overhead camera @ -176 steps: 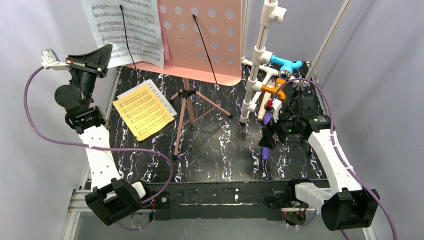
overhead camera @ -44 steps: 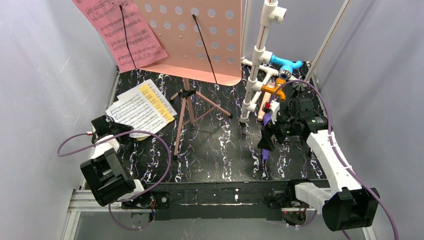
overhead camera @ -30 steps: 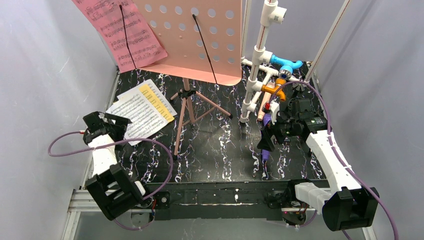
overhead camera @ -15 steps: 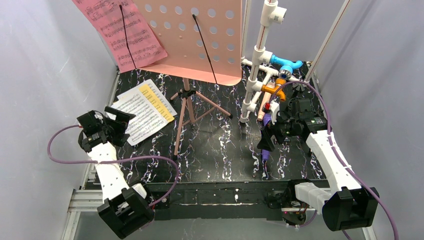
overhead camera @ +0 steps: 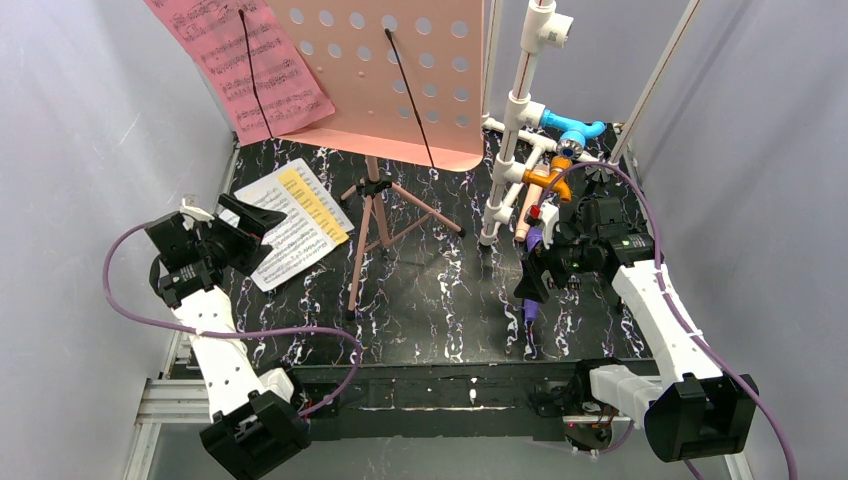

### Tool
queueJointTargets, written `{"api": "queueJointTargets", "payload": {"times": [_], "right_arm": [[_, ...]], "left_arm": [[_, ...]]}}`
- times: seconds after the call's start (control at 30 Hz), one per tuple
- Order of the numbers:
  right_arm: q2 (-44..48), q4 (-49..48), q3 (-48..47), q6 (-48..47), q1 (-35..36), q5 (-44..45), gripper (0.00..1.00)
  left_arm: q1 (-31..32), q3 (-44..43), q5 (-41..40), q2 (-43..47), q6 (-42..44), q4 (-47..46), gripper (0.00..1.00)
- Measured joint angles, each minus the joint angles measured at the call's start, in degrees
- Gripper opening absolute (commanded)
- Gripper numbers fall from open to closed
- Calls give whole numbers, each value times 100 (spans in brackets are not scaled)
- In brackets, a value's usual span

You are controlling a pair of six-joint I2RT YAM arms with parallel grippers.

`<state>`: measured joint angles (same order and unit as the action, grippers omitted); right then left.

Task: Pack up the instrument practice props
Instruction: Pick up the sheet music from the music stand.

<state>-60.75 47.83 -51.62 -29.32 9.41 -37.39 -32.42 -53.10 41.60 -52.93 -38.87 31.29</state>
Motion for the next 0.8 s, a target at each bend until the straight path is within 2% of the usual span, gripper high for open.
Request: {"api": "queueJointTargets", "payload": {"times": [0.23,0.37,0.5,0.8], "right_arm": [[0,0,0,4,0,20,100],[-4,0,0,7,0,20,100],[-24,2,0,9,0,20,100],[-114,-2,0,24,0,37,100]], "left_arm": [[98,-302,518,31,66,90,98],[181,-1150,603,-15,260,437,98],[225,-1716,551,-22,308,503,98],[229,-1716,-98,81,-459,317,98]]}}
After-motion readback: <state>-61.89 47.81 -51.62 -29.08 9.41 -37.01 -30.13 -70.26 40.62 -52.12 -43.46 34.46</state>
